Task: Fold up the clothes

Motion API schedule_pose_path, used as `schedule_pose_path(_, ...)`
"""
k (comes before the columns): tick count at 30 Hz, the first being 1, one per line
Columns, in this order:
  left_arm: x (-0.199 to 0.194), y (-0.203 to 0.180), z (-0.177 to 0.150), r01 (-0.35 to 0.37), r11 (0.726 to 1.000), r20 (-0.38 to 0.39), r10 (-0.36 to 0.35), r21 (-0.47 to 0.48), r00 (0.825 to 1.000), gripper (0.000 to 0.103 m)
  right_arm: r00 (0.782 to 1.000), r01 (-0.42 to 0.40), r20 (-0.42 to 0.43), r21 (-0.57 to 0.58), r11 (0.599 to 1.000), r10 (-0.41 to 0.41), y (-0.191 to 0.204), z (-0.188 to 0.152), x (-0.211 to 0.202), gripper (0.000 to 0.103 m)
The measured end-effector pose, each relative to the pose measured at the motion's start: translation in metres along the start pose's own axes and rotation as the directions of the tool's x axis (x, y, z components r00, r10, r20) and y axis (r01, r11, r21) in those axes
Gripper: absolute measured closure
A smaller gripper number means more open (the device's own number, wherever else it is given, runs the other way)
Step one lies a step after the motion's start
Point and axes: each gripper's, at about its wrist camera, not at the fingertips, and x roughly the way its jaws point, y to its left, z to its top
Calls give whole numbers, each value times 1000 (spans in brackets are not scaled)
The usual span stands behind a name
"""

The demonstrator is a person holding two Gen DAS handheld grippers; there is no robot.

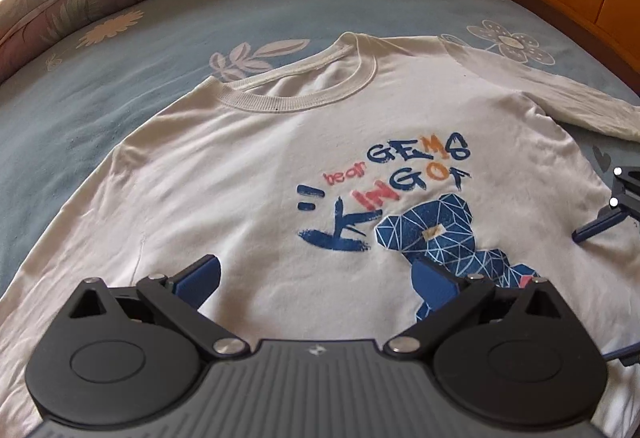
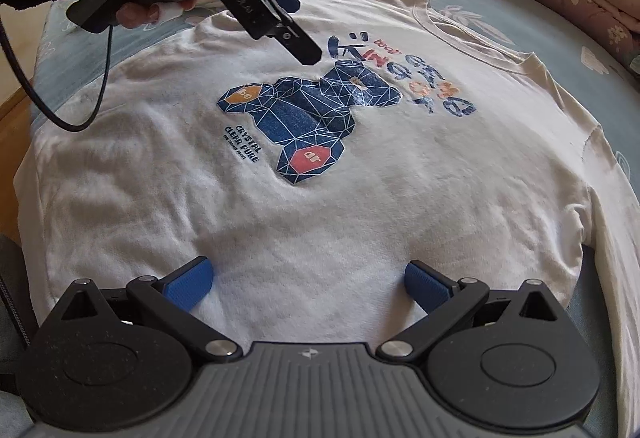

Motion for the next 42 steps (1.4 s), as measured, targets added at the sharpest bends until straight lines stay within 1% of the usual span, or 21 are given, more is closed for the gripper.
schedule_pose_path(2, 9, 13, 1, -13, 1000, -11, 12, -27, 1000, 1, 1000, -1, -3, 0, 1000, 1, 0, 0, 0, 0)
schedule_pose_path(5, 16, 52, 7, -19, 987, -4, 18, -161, 1000, 1, 1000, -2, 0, 1, 1000, 2, -1, 0, 0, 0)
schedule_pose_path(8, 16, 71, 20, -21, 979, -4, 21, -205, 1000, 1, 1000, 2, 8, 6, 1000, -2, 0, -1, 0, 0)
schedule_pose_path(11, 5, 78, 31, -27, 970, 14, 32, -241, 999, 2, 1000, 10, 10, 19, 1000, -10, 1, -1, -1, 0)
schedule_pose_path(13, -2, 78, 32, 45, 955, 40, -35, -292, 999, 2, 1000, 14, 12, 25, 1000, -14, 1, -1, -1, 0)
schedule_pose_path(16, 7, 67, 33, 82, 958, 16, -80, -274, 997, 2, 1000, 17, 15, 33, 999, -18, 2, -1, -1, 0)
schedule_pose_path(19, 16, 70, 39, -11, 957, 14, 16, -291, 1000, 2, 1000, 20, 15, 37, 999, -21, 2, -1, -1, 0)
schedule_pose_path(21, 22, 72, 44, -76, 950, 12, 83, -304, 996, 3, 1000, 23, 15, 41, 999, -24, 2, -1, -1, 0)
schedule_pose_path(23, 20, 80, 55, -10, 927, 56, 34, -375, 998, 2, 999, 27, 16, 47, 999, -27, 3, -2, -1, 0)
schedule_pose_path(24, 21, 81, 63, 33, 920, 68, -7, -391, 998, 2, 999, 27, 19, 49, 998, -28, 3, -2, -2, 0)
schedule_pose_path(25, 24, 78, 70, 65, 920, 69, -42, -386, 997, 2, 999, 28, 21, 50, 998, -29, 3, -2, -2, 0)
schedule_pose_path(27, 33, 67, 82, 115, 933, 59, -101, -342, 993, 2, 999, 30, 27, 53, 998, -31, 3, -3, -2, 0)
schedule_pose_path(30, 55, 56, 95, 179, 929, 42, -175, -323, 984, 2, 999, 32, 34, 58, 998, -34, 3, -4, -3, 0)
schedule_pose_path(32, 69, 54, 102, 124, 942, 21, -124, -312, 992, 2, 999, 32, 37, 60, 998, -34, 2, -4, -3, 0)
schedule_pose_path(33, 75, 58, 105, 85, 944, 20, -83, -318, 996, 2, 999, 32, 39, 60, 998, -35, 2, -4, -3, 0)
schedule_pose_path(34, 80, 62, 109, 45, 944, 19, -41, -326, 999, 2, 999, 33, 40, 61, 998, -35, 2, -5, -3, 0)
schedule_pose_path(37, 89, 75, 120, -1, 933, 18, 8, -360, 1000, 2, 998, 41, 42, 71, 997, -44, 4, -5, -3, 0)
schedule_pose_path(39, 88, 77, 127, -4, 926, 1, 5, -379, 1000, 2, 998, 48, 46, 78, 996, -52, 5, -5, -4, 0)
schedule_pose_path(42, 64, 71, 126, 57, 918, 29, -49, -393, 998, 2, 996, 71, 38, 96, 993, -75, 8, -4, -6, 0)
